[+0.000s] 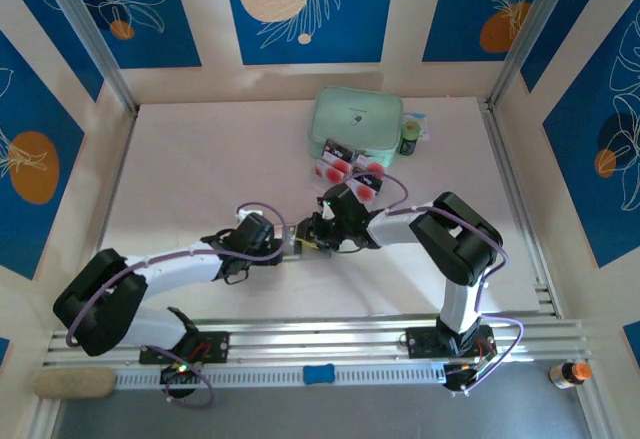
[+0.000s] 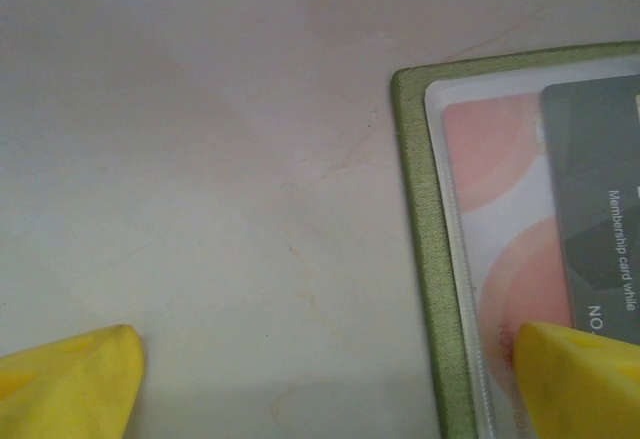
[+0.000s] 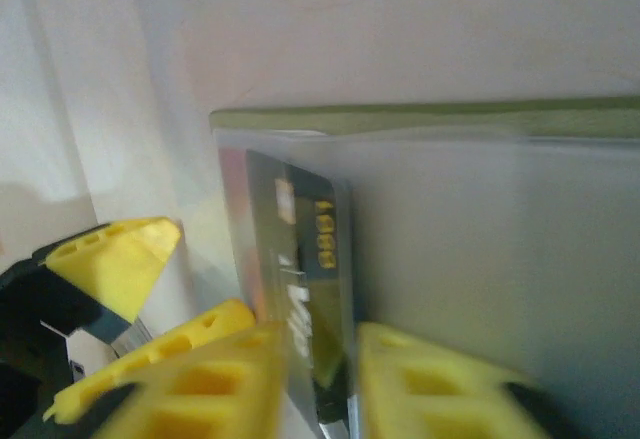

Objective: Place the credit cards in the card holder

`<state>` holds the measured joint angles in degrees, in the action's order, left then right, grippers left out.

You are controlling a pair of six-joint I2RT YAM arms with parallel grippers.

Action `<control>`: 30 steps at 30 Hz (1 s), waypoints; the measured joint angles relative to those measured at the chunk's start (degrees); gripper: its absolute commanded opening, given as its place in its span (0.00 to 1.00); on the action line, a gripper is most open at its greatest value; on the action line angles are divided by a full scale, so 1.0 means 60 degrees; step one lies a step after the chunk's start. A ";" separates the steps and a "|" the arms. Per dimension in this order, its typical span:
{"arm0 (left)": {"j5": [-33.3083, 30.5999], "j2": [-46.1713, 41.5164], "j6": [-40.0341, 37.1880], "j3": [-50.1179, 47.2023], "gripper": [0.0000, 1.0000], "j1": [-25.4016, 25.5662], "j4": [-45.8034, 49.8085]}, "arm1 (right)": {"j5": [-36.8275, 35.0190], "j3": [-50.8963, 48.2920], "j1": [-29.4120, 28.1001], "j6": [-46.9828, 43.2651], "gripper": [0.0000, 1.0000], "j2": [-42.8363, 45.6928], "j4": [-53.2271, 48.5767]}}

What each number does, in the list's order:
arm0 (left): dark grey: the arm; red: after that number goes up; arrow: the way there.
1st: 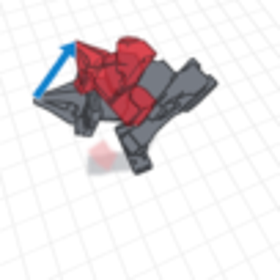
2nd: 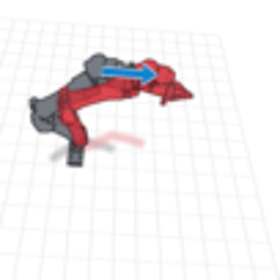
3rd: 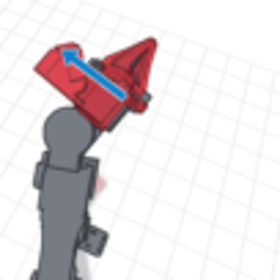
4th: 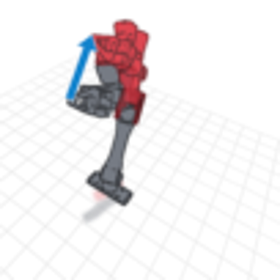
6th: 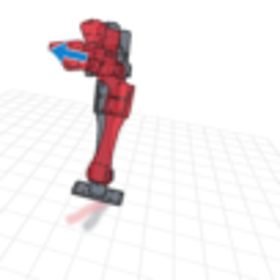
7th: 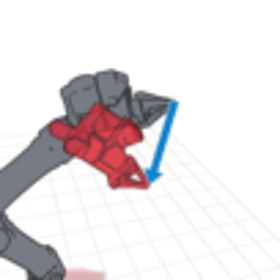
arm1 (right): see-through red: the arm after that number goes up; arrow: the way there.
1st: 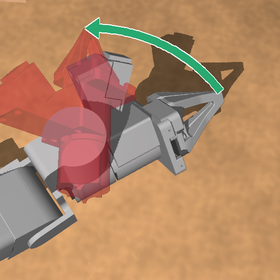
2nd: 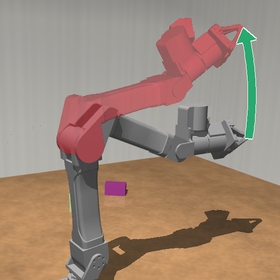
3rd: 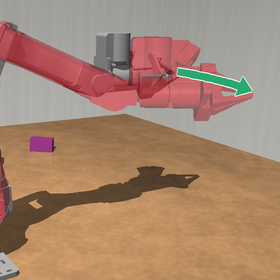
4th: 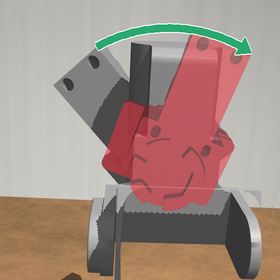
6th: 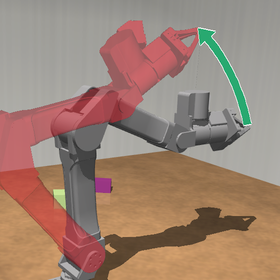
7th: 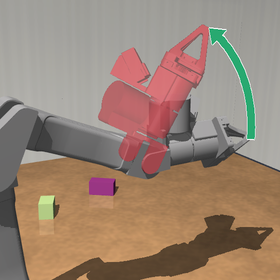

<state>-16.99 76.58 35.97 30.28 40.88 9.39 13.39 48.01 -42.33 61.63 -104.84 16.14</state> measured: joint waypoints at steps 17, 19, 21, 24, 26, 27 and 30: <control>-0.0040 -0.0648 0.0025 -0.0047 0.95 -0.0444 0.0364 | -0.0517 0.1767 0.0109 -0.2433 0.13 0.0743 -0.4062; -0.0040 -0.0648 0.0025 -0.0117 0.95 -0.0459 0.0368 | -0.0546 0.2062 0.0095 -0.2557 0.10 0.0517 -0.4146; -0.0040 -0.0645 0.0025 -0.0168 0.95 -0.0477 0.0368 | -0.0572 0.2266 0.0066 -0.2637 0.08 0.0251 -0.4226; -0.0040 -0.0641 0.0025 -0.0215 0.95 -0.0484 0.0361 | -0.0590 0.2444 0.0004 -0.2728 0.06 -0.0109 -0.4393; -0.0040 -0.0608 0.0025 -0.0244 0.95 -0.0484 0.0353 | -0.0590 0.2543 -0.0033 -0.2779 0.04 -0.0331 -0.4499; -0.0040 -0.0605 0.0025 -0.0273 0.95 -0.0488 0.0350 | -0.0594 0.2590 -0.0055 -0.2787 0.03 -0.0415 -0.4568; -0.0040 -0.0557 0.0025 -0.0342 0.95 -0.0499 0.0335 | -0.0597 0.2765 -0.0102 -0.2856 0.01 -0.0648 -0.4758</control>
<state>-17.23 73.23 36.12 28.23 37.89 11.40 9.80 64.60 -42.94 44.49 -108.73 -12.40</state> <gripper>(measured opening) 0.951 0.046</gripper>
